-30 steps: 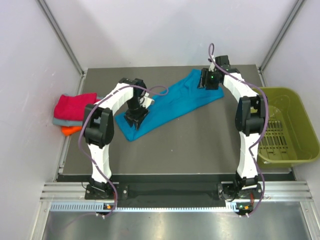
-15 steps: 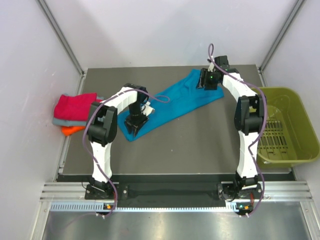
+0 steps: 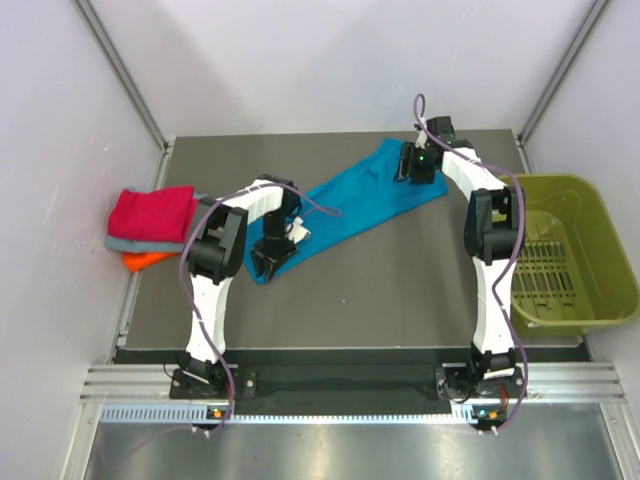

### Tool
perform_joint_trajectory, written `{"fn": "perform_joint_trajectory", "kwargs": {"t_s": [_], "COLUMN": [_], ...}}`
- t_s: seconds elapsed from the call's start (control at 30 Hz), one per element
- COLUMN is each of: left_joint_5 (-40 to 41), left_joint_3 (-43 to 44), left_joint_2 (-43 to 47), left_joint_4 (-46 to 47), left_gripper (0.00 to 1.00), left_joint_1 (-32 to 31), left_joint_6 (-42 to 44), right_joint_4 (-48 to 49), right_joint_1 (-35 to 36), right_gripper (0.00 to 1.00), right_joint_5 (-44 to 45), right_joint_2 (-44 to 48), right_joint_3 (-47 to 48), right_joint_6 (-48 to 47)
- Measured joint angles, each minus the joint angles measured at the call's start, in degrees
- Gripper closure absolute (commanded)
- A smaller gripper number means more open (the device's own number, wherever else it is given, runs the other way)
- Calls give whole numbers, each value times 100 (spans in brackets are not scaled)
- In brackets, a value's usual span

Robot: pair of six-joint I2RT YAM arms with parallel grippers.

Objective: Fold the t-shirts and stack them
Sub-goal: Fold the tshirt

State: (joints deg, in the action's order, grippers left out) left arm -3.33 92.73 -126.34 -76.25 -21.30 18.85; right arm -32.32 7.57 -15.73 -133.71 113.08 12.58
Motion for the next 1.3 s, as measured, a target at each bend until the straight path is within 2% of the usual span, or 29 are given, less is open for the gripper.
{"fn": "perform_joint_trajectory", "kwargs": {"t_s": [0.2,0.23,0.37,0.67,0.8,0.83,1.0,1.3], "left_joint_5": [68,70,68,-7,-33,-46,-179,-636], "left_joint_3": [44,44,42,46,48,50,50,142], "left_joint_2": [-87,-96,-133,-149,-162,-166,-168,-170], "left_joint_4": [-127,-131,-160,-184,-197,-199,-221,-188], "left_gripper": [73,79,85,95,97,100,100,100], "left_joint_1": [-109,-136,-227,-431,-459,-459,-542,-1290], "left_joint_6": [52,61,87,103,105,105,129,144], "right_joint_4": [-13,-7,-42,-323,-463,-459,-466,-533], "right_joint_1": [-92,-109,-173,-188,-227,-240,-289,-275], "right_gripper": [48,50,69,63,63,67,69,71], "right_joint_5": [369,468,894,1539,1593,1598,1593,1458], "right_joint_2": [-37,-72,-238,-308,-308,-308,-352,-610], "right_joint_3": [302,393,695,619,546,553,562,885], "right_joint_6": [-127,-155,-258,-367,-407,-415,-448,-448]}}
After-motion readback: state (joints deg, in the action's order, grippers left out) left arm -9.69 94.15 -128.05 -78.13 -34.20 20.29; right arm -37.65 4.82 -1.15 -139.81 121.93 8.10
